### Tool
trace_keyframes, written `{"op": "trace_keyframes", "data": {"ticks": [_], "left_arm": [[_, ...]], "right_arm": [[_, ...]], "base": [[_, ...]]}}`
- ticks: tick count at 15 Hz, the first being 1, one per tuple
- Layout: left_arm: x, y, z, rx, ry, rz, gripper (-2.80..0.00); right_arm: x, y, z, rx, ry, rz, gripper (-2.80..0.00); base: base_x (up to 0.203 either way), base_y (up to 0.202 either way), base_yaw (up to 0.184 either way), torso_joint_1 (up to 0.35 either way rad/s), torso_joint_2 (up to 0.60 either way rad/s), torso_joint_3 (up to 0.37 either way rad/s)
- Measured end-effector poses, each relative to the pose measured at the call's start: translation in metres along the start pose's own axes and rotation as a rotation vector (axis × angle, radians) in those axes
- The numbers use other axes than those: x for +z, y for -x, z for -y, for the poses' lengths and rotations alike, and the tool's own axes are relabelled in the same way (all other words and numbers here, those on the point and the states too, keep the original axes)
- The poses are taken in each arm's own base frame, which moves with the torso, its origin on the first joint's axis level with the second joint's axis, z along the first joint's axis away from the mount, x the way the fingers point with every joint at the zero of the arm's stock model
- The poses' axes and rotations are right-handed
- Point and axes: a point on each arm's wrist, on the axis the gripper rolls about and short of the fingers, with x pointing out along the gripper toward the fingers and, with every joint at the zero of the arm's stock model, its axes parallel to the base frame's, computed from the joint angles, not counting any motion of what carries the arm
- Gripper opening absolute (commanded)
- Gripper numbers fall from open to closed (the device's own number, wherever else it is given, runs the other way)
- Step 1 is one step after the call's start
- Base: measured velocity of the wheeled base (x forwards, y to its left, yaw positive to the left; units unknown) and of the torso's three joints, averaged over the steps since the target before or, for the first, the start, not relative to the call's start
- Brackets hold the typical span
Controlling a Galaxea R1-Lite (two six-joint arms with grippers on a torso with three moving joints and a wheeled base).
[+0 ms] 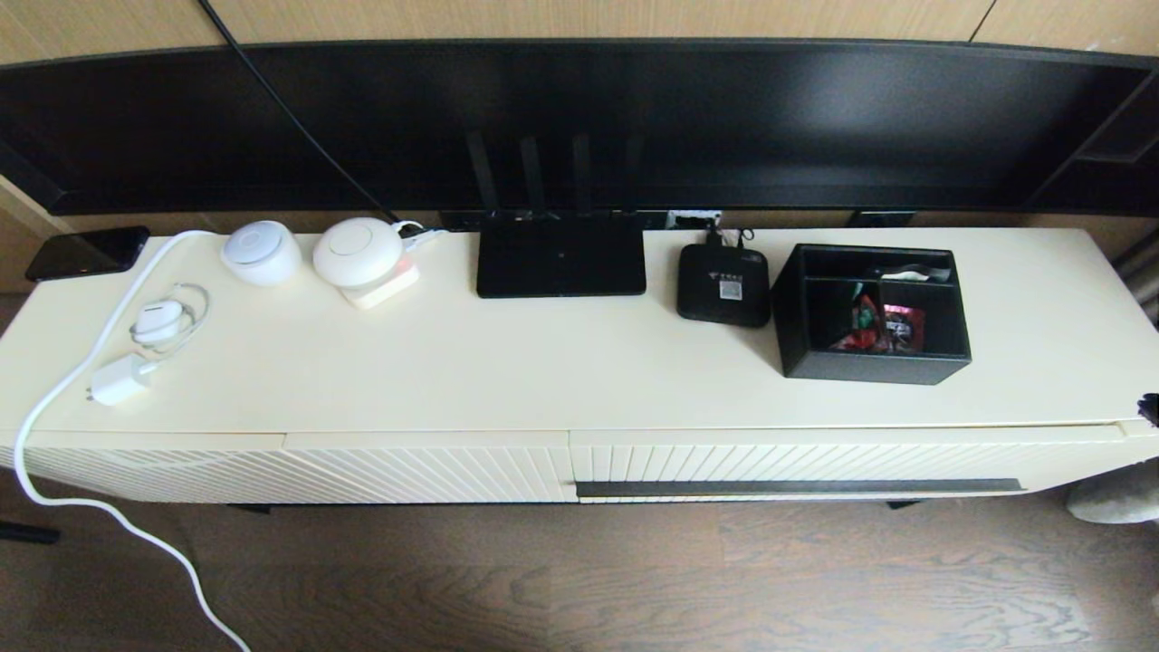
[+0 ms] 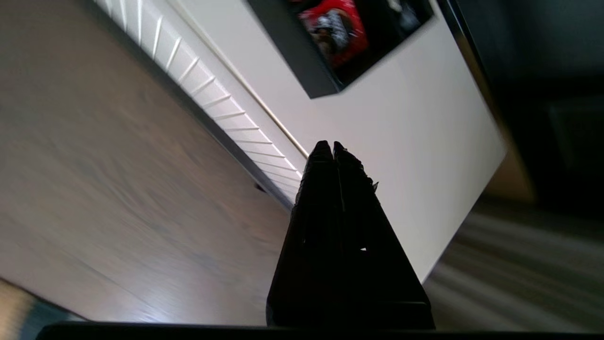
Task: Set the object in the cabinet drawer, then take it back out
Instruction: Open the drawer
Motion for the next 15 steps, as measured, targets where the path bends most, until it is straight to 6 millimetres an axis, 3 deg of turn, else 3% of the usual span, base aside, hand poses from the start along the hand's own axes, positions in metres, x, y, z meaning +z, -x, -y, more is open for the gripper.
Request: {"op": "trace_keyframes", "data": {"ticks": [3,7,10,15], "left_arm": [[0.0,0.0,0.0,0.0,0.0,0.0,-2.8],[0.0,0.0,0.0,0.0,0.0,0.0,-2.8],[0.0,0.0,0.0,0.0,0.001,0.0,-2.8],[0.0,0.0,0.0,0.0,0.0,-0.001,-2.8]], "right_arm": [[0.004,-0.016,-0.01,0.087,0.213,0.011,-2.8],[0.001,-0.032,-0.042,0.19,0.434,0.015,-2.8],[0.002,-0.05,-0.058,0.143,0.471,0.0,-2.8],[-0.024,-0.07,-0.102,0.263,0.526,-0.036,-2.8]], "base": [[0.0,0.0,0.0,0.0,0.0,0.0],[0.0,0.0,0.0,0.0,0.0,0.0],[0.0,0.0,0.0,0.0,0.0,0.0],[0.0,0.0,0.0,0.0,0.0,0.0]]}}
